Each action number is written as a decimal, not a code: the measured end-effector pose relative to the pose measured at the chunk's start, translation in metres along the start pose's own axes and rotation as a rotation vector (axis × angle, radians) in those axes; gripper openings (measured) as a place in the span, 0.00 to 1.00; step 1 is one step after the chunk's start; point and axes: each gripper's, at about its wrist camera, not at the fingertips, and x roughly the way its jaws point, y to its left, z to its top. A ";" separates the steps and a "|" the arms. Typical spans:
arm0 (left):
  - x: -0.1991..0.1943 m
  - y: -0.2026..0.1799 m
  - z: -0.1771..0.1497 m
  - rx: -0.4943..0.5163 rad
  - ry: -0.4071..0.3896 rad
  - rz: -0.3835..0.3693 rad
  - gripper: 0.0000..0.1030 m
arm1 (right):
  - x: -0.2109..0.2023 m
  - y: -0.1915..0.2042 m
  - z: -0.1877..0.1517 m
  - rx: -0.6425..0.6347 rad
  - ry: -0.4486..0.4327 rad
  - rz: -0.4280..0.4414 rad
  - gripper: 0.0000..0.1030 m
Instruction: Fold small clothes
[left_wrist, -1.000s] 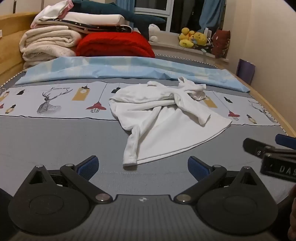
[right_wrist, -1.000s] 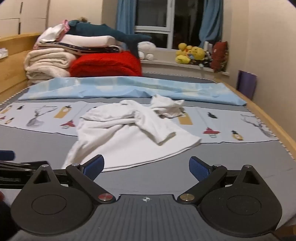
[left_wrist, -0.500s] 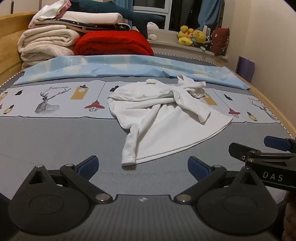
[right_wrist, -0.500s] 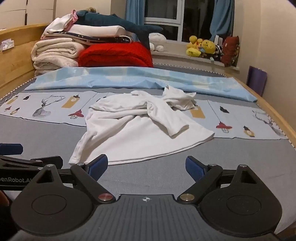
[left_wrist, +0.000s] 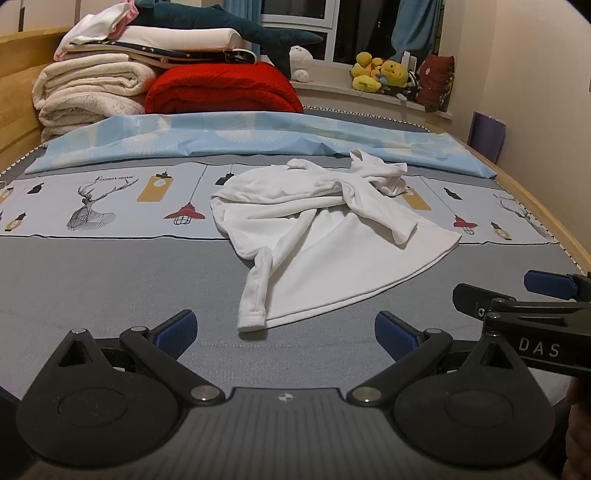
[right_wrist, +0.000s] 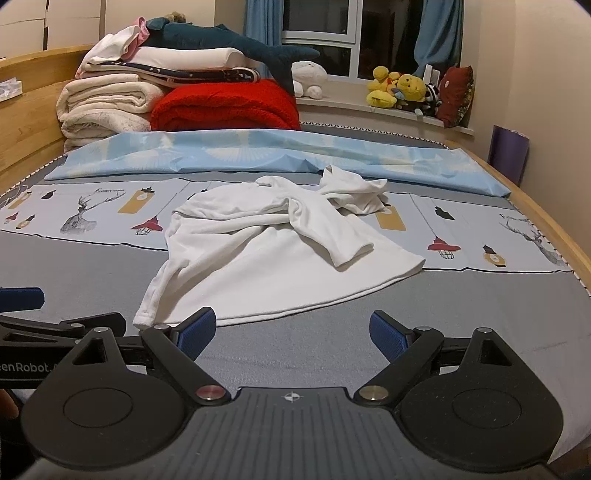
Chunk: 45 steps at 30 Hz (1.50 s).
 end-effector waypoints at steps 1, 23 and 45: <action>0.000 0.000 0.000 -0.001 0.000 0.000 0.99 | 0.000 0.000 0.000 0.001 0.001 0.000 0.88; 0.000 0.001 -0.001 0.000 0.000 0.000 0.99 | 0.000 0.000 0.001 0.001 0.005 0.001 0.86; 0.001 0.001 -0.001 0.000 0.001 0.000 0.99 | 0.000 0.001 0.002 0.004 0.010 0.002 0.85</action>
